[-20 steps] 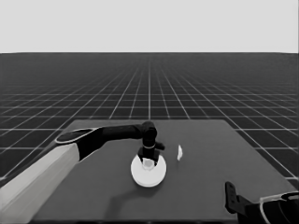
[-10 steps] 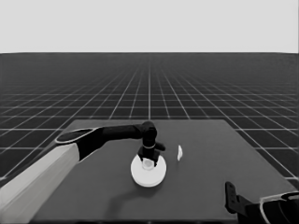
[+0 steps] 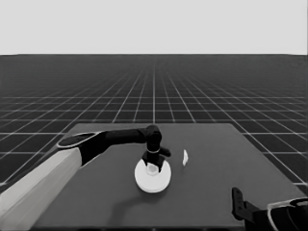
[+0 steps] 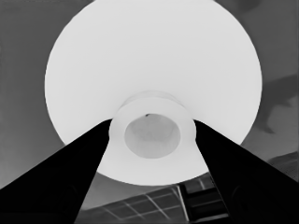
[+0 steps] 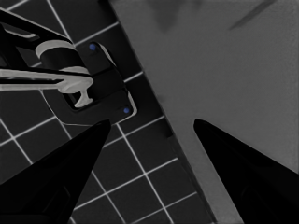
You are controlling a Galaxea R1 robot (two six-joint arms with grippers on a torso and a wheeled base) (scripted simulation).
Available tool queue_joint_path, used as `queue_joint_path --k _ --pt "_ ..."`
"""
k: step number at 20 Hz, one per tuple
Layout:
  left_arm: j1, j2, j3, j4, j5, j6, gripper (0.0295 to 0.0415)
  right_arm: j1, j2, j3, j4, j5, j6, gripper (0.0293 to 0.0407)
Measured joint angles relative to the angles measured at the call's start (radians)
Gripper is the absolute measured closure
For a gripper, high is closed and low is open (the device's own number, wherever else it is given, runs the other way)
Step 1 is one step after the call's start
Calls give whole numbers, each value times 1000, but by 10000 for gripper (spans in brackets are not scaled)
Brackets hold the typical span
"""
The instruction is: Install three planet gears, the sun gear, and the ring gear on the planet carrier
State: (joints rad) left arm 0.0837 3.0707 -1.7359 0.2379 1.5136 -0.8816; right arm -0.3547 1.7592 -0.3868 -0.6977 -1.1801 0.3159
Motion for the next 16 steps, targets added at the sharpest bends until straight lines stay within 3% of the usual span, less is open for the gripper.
queue_joint_path --k 6,7,9,16 --pt "0 0 0 0 0 52 362 0 0 0 0 0 0 315" --pt "0 0 0 0 0 58 337 0 0 0 0 0 0 315" --pt "-1 0 0 0 0 62 327 0 0 0 0 0 0 315" --pt "-1 0 0 0 0 65 326 0 0 0 0 0 0 315"
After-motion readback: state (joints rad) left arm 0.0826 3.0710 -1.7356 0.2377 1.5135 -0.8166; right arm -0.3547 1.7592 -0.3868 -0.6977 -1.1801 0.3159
